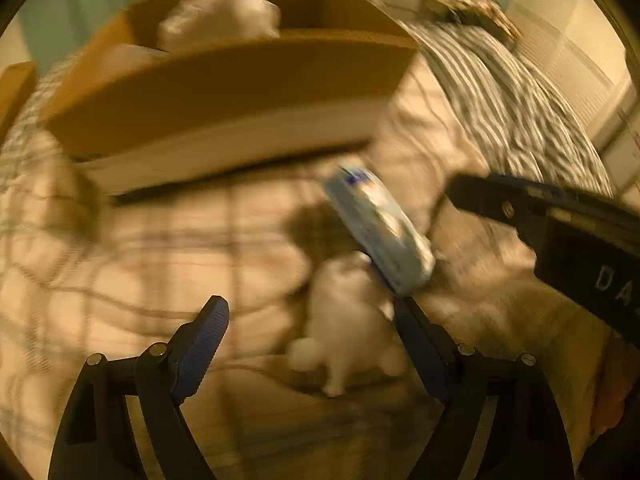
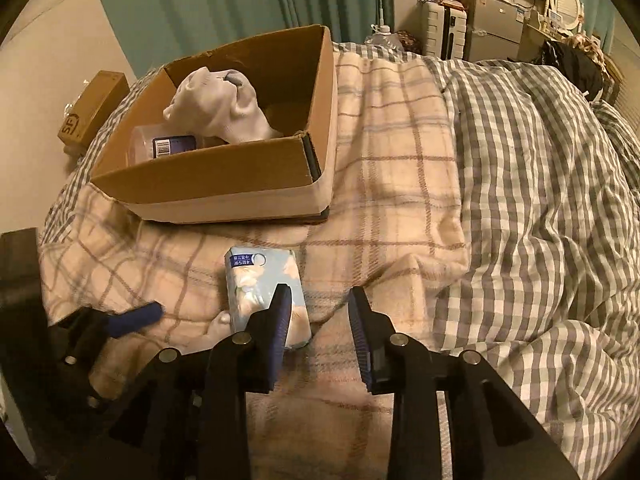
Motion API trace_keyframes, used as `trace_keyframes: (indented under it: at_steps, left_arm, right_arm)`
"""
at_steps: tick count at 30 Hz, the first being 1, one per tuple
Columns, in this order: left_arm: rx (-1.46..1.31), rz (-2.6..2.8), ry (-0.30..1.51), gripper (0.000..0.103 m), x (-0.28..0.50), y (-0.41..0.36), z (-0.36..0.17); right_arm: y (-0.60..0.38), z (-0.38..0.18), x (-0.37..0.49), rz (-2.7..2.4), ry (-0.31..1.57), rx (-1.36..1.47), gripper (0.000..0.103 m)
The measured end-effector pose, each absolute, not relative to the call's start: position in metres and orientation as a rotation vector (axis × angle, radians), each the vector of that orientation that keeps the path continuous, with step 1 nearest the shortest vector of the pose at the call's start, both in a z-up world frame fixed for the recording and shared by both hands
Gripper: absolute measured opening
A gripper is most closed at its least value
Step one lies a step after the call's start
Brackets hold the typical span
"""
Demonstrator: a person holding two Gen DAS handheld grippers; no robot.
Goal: Organize objects
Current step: 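Grasp the white figurine with the left gripper while the right grasps the blue tissue pack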
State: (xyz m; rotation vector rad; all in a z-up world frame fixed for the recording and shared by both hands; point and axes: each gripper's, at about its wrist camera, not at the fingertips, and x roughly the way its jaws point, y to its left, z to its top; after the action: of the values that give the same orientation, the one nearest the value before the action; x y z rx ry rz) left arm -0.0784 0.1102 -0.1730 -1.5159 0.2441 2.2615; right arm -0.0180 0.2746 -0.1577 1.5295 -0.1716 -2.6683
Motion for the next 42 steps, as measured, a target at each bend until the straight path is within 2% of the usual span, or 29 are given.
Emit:
trace_keyframes:
  at_steps: [1,3,6,8,10,12,14,20,22,25,31,33,35,36,37,42]
  left_arm:
    - [-1.54,2.229,0.266,0.08,-0.08,0.115,-0.18]
    - [-1.566,2.188,0.279,0.057,-0.082,0.121,-0.186]
    - [-1.555,2.186,0.257,0.057,-0.085,0.119,-0.185]
    - [-1.528,2.247,0.224,0.057,-0.085,0.11,-0.175]
    - [-1.486,2.304,0.16,0.057,-0.084,0.098,-0.162]
    - [-1.438,2.381,0.081,0.057,-0.083,0.078,-0.145]
    - [-1.405,2.457,0.05,0.057,-0.084,0.06,-0.132]
    - [-1.414,2.654,0.089,0.057,-0.101,0.015,-0.126]
    - [-1.46,2.648,0.028,0.057,-0.106,0.005,-0.133]
    - [-1.462,2.641,0.062,0.057,-0.102,0.006,-0.139]
    - [-1.461,2.607,0.144,0.057,-0.096,0.017,-0.147]
    - [-1.472,2.591,0.138,0.057,-0.096,0.018,-0.149]
    - [-1.486,2.586,0.137,0.057,-0.096,0.018,-0.151]
    - [-1.487,2.585,0.135,0.057,-0.095,0.017,-0.151]
    - [-1.484,2.587,0.132,0.057,-0.094,0.017,-0.15]
    - [-1.426,2.603,0.119,0.057,-0.084,0.016,-0.134]
  right_arm:
    - [0.274,-0.158,-0.018,-2.667,-0.169,1.532,0.03]
    - [0.274,-0.16,-0.019,-2.664,-0.168,1.54,0.03]
    - [0.274,-0.16,-0.018,-2.667,-0.165,1.543,0.033]
    - [0.273,-0.159,-0.017,-2.676,-0.159,1.534,0.046]
    - [0.272,-0.157,-0.016,-2.693,-0.149,1.518,0.055]
    - [0.271,-0.155,-0.015,-2.701,-0.147,1.505,0.059]
    - [0.269,-0.156,-0.016,-2.691,-0.149,1.505,0.071]
    - [0.24,-0.172,-0.024,-2.584,-0.058,1.55,0.083]
    - [0.226,-0.181,-0.029,-2.56,0.026,1.595,0.083]
    - [0.214,-0.196,-0.036,-2.525,0.108,1.665,0.083]
    - [0.212,-0.214,-0.045,-2.48,0.124,1.751,0.083]
    - [0.212,-0.215,-0.044,-2.476,0.127,1.752,0.078]
    - [0.212,-0.215,-0.044,-2.475,0.134,1.755,0.06]
    - [0.212,-0.215,-0.043,-2.472,0.129,1.749,0.054]
    - [0.213,-0.214,-0.042,-2.477,0.128,1.741,0.052]
    - [0.216,-0.189,-0.028,-2.559,0.127,1.626,0.051]
